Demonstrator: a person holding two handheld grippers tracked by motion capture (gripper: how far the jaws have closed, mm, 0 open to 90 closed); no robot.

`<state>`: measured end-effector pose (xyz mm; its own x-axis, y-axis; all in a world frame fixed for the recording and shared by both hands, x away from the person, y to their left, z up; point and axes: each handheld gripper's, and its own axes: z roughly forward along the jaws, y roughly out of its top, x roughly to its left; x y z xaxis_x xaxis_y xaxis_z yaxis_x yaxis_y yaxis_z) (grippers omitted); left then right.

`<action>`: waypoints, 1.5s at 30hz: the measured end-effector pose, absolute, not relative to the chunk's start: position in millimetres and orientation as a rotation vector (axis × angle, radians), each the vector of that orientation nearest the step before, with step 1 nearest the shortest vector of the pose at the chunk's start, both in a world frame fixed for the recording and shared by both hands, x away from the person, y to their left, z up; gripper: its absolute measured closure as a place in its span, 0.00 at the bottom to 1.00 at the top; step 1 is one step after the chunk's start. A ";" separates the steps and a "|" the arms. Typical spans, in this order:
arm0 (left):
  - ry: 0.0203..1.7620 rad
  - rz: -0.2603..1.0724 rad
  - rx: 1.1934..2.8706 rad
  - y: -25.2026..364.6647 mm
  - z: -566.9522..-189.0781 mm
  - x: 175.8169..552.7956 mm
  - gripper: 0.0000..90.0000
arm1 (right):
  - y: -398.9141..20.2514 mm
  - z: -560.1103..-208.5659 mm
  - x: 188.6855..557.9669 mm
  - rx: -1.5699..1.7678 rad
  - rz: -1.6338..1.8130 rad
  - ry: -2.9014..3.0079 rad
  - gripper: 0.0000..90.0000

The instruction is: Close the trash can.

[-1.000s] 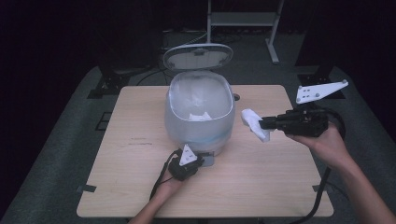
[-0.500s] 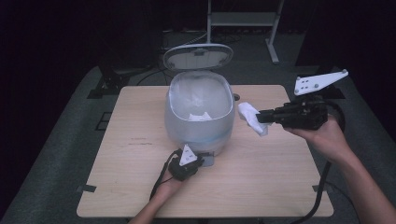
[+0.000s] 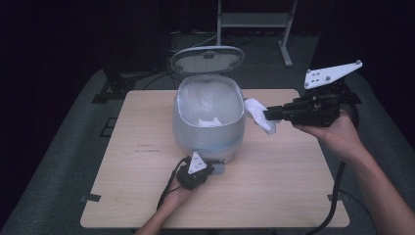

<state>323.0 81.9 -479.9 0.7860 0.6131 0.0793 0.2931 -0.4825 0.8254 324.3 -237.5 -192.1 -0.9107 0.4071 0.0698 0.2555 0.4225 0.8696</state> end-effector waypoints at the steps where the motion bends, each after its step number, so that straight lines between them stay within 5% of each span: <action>1: 0.671 0.461 2.097 82.0 -479.9 323.0 0.92 | -236.3 -191.2 324.6 0.593 1.499 2.518 0.96; 45: 0.670 0.463 2.101 82.3 -479.7 323.1 0.91 | -187.9 -156.7 348.8 0.492 1.472 2.551 0.96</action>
